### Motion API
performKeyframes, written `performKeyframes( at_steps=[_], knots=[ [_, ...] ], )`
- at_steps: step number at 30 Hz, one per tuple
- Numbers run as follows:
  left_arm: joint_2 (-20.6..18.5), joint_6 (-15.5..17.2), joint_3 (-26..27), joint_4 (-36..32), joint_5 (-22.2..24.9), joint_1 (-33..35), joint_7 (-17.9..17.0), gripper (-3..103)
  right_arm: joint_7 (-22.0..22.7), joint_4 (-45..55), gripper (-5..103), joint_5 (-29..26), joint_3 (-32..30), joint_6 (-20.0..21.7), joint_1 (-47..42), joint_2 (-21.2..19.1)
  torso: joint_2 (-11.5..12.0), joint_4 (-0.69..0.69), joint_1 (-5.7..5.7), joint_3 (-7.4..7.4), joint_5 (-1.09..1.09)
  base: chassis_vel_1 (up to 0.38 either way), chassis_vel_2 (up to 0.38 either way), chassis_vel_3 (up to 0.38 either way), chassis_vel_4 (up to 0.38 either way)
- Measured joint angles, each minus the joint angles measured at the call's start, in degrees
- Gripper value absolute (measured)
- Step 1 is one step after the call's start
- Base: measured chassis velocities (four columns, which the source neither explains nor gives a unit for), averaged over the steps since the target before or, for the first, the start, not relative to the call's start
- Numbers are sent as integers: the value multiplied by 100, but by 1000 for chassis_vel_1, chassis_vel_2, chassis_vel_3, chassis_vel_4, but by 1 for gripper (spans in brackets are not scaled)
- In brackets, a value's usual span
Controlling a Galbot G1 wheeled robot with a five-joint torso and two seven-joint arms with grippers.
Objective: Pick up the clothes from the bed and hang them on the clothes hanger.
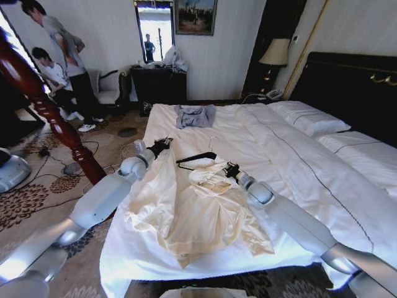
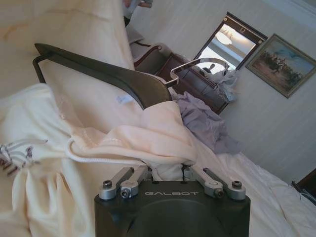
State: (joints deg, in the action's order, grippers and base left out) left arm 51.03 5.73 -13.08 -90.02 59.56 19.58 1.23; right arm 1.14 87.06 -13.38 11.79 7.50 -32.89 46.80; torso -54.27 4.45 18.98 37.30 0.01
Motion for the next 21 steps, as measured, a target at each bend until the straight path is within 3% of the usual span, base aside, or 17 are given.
performKeyframes(
  at_steps=[9, 21],
  knots=[
    [-164, 141, -229, -879, 8, 286, -233, 2, 181, 132, 22, -640, 200, 388, 328, 116, 0, -2, 0, 0, -1, 0, 0, 0, 0],
    [-186, 186, -685, -1334, 31, 238, -275, 2, 464, 589, 22, -1258, 252, 673, 569, 259, 0, -3, 0, 0, -1, 0, 0, 0, 0]
  ],
)
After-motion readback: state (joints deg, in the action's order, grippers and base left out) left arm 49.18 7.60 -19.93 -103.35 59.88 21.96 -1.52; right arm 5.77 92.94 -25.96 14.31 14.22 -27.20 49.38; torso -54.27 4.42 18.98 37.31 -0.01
